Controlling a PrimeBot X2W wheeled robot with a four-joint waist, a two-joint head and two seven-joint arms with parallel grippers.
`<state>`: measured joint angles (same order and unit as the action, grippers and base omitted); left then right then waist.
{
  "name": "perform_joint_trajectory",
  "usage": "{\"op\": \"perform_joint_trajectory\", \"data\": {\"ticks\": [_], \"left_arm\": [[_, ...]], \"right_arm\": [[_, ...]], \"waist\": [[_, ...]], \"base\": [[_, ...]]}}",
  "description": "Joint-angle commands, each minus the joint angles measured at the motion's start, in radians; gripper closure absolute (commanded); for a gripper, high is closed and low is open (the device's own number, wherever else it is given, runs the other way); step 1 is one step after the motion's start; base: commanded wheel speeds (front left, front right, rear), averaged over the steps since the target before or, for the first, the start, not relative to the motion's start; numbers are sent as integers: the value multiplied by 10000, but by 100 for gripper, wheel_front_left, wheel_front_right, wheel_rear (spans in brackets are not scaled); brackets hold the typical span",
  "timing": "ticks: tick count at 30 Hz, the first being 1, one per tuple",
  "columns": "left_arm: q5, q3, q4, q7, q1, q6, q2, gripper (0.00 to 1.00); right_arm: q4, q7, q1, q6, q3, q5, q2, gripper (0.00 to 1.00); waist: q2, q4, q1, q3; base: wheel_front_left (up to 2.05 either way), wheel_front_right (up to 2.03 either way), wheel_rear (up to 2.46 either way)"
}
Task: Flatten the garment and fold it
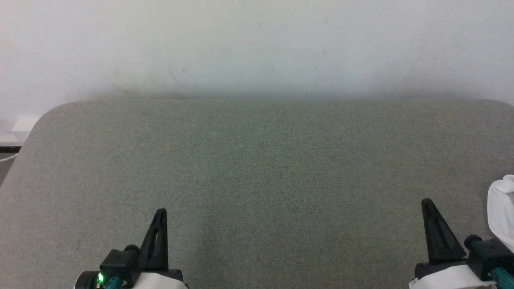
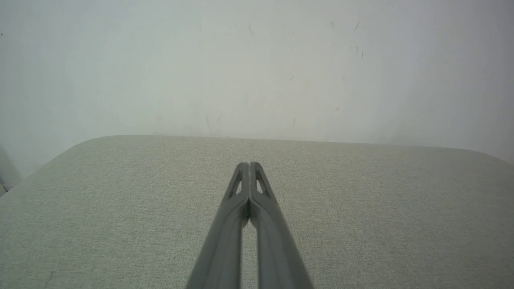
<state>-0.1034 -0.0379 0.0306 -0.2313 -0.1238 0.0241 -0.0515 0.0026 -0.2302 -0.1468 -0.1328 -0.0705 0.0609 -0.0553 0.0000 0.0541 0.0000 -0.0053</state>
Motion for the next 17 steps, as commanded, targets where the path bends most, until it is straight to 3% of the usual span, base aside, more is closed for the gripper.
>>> {"op": "perform_joint_trajectory", "data": {"ticks": [1, 17], "left_arm": [[95, 23, -35, 64, 136, -29, 1, 100], [232, 75, -74, 391, 296, -60, 3, 100]], "right_arm": [[-3, 49, 161, 2, 19, -59, 6, 100], [-6, 377, 351, 5, 118, -139, 13, 100]], "waist": [[0, -9, 0, 1], [0, -86, 0, 8]], "base": [[0, 0, 0], [0, 0, 0]]}}
